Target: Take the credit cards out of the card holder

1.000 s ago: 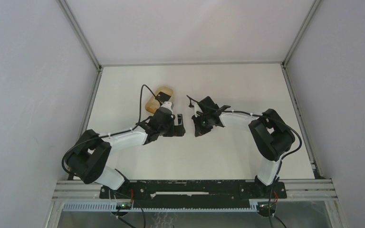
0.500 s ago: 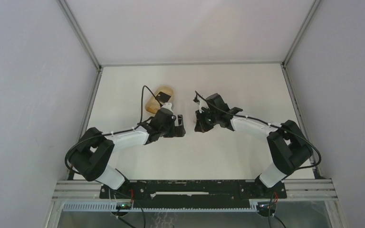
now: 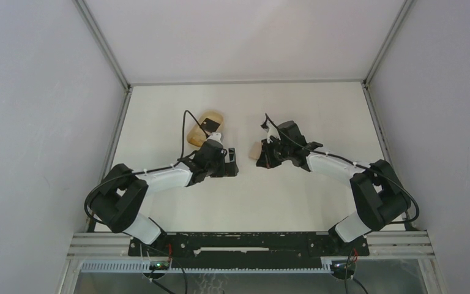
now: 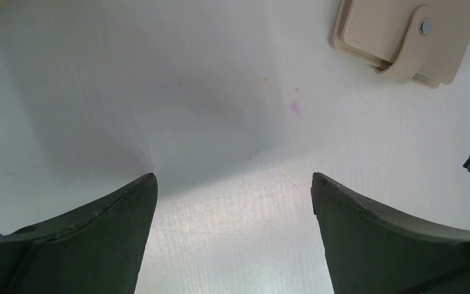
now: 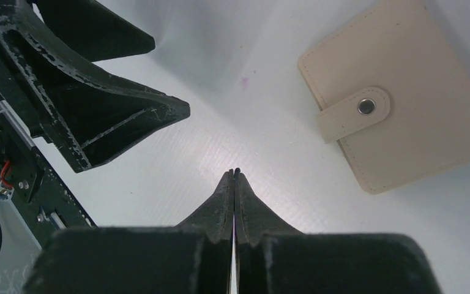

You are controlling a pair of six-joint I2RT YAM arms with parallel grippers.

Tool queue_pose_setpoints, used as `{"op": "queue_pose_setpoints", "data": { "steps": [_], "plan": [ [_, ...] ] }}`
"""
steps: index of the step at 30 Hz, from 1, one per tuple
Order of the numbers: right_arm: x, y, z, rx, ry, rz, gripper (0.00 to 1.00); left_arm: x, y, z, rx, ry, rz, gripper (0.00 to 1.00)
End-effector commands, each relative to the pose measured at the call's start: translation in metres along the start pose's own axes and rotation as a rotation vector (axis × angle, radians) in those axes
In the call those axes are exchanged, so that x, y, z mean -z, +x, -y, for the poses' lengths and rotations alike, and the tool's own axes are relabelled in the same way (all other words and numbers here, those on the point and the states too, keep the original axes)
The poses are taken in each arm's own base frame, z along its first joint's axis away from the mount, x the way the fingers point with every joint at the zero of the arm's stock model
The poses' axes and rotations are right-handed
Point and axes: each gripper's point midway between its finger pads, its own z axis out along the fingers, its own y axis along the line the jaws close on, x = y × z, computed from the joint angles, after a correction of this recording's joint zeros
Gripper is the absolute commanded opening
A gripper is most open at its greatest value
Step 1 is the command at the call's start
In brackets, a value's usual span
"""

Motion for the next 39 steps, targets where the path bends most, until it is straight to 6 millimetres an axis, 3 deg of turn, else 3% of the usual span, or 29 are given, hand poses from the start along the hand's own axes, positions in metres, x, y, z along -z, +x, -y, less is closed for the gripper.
{"op": "queue_pose_setpoints", "data": {
  "steps": [1, 2, 5, 8, 11, 15, 22, 33, 36, 39],
  "plan": [
    [0.004, -0.020, 0.004, -0.016, 0.032, 0.089, 0.00, 0.000, -0.006, 0.006, 0.009, 0.013, 0.029, 0.99],
    [0.004, -0.022, 0.012, -0.026, 0.080, 0.095, 0.01, 0.000, -0.007, 0.006, 0.008, 0.014, 0.031, 0.99],
    [0.006, -0.028, 0.041, -0.050, 0.257, 0.121, 0.26, 0.001, -0.010, 0.007, 0.008, 0.017, 0.038, 0.99],
    [0.009, -0.037, 0.063, -0.068, 0.394, 0.125, 0.40, 0.001, -0.011, 0.009, 0.008, 0.022, 0.037, 0.99],
    [0.007, -0.050, 0.074, -0.084, 0.473, 0.112, 0.42, 0.001, -0.012, 0.010, 0.008, 0.024, 0.038, 0.99],
    [-0.006, -0.050, 0.080, -0.087, 0.518, 0.058, 0.50, 0.002, -0.013, 0.010, 0.009, 0.025, 0.043, 0.99],
    [-0.026, -0.037, 0.076, -0.096, 0.548, -0.032, 0.55, 0.002, -0.013, 0.010, 0.008, 0.024, 0.046, 0.99],
    [-0.043, -0.020, 0.073, -0.099, 0.585, -0.111, 0.54, 0.000, -0.010, 0.007, 0.003, 0.017, 0.036, 0.99],
    [-0.047, -0.016, 0.070, -0.081, 0.586, -0.128, 0.48, 0.002, -0.011, 0.007, 0.001, 0.017, 0.043, 0.99],
    [-0.048, -0.005, 0.068, -0.066, 0.590, -0.165, 0.33, 0.003, -0.010, 0.006, 0.002, 0.014, 0.045, 0.99]
  ]
}}
